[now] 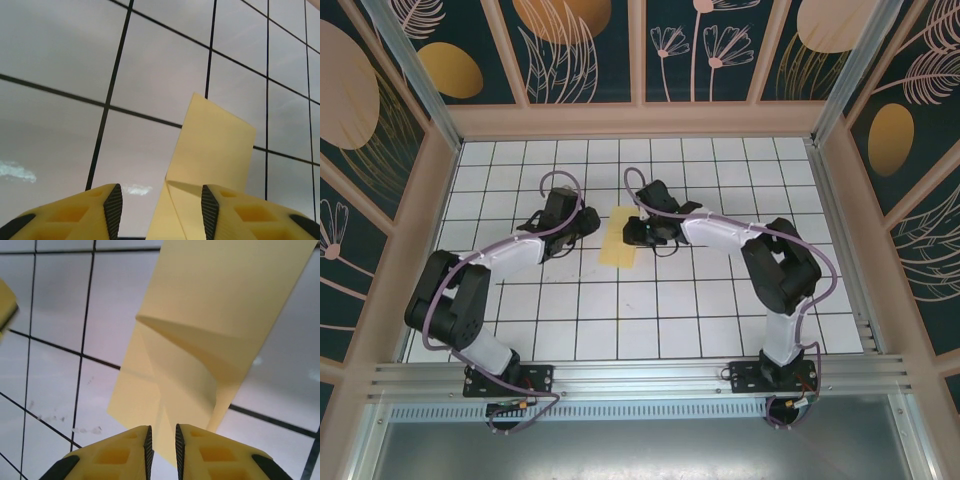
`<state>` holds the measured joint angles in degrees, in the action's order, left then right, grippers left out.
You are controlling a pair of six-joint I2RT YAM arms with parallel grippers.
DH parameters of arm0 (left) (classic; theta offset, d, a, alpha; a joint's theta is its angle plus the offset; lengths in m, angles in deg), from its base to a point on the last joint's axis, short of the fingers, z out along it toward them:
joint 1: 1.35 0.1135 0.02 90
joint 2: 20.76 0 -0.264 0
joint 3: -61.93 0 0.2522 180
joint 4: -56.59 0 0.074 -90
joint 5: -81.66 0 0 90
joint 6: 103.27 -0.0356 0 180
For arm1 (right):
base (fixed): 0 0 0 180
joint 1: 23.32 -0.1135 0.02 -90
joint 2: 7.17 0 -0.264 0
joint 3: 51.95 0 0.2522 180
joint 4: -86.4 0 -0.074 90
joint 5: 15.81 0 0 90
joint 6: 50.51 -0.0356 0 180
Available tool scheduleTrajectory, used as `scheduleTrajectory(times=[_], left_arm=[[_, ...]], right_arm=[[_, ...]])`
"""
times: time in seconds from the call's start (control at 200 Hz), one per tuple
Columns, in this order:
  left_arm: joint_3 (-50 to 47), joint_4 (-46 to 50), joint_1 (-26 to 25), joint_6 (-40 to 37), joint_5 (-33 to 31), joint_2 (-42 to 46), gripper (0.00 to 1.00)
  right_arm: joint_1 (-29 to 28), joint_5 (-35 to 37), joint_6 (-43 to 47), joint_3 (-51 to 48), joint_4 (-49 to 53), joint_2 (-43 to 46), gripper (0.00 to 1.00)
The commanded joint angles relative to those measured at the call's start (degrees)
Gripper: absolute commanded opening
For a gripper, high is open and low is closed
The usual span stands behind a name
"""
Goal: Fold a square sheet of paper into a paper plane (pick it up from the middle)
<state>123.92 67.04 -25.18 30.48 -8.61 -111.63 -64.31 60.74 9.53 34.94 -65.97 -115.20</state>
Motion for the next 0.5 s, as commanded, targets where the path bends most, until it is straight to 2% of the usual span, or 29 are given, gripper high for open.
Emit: scheduleTrajectory(times=[0.0,0.23,0.495], left_arm=[[-3.3,-3.9,0.3,1.4,5.5,2.0,0.51],[-7.5,-13.4,0.3,5.6,17.0,0.8,0.51],[-8.4,-17.5,0.2,8.2,20.8,-3.1,0.48]], right_arm=[[0.8,1.3,0.5,2.4,0.6,-1.1,0.23],[1.7,2.1,0.9,5.2,1.0,-5.7,0.19],[3.5,2.5,0.6,7.1,0.2,-10.6,0.16]])
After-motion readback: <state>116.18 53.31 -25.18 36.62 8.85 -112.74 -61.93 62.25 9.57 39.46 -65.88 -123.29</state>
